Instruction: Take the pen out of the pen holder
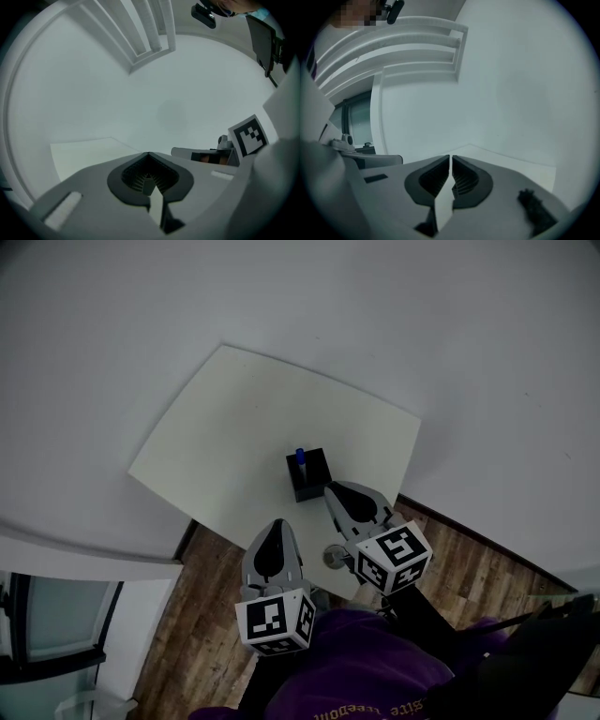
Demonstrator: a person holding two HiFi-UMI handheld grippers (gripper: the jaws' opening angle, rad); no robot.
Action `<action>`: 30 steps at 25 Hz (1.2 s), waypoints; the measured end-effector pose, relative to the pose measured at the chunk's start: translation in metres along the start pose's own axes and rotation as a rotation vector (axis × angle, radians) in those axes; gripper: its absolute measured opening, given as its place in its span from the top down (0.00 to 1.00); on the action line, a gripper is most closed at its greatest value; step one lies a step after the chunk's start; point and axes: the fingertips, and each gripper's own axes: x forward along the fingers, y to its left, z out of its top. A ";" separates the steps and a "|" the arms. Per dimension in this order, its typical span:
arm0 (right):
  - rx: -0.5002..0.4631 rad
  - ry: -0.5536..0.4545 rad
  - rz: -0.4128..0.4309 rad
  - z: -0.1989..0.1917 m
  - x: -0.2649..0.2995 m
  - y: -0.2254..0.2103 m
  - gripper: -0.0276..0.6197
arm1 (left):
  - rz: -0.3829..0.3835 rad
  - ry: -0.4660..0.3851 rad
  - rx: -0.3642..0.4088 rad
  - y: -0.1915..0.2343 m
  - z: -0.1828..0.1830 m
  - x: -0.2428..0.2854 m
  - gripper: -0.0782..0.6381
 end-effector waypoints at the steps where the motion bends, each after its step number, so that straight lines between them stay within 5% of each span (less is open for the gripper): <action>1: -0.002 0.006 -0.008 0.000 0.005 -0.002 0.94 | -0.004 0.004 -0.001 0.003 0.000 0.003 0.88; 13: -0.034 0.107 -0.004 -0.012 0.048 -0.026 0.94 | -0.038 0.065 -0.038 0.010 -0.013 0.033 0.88; 30: -0.107 0.284 0.100 -0.032 0.103 -0.041 0.82 | 0.034 0.085 -0.072 0.010 -0.012 0.056 0.88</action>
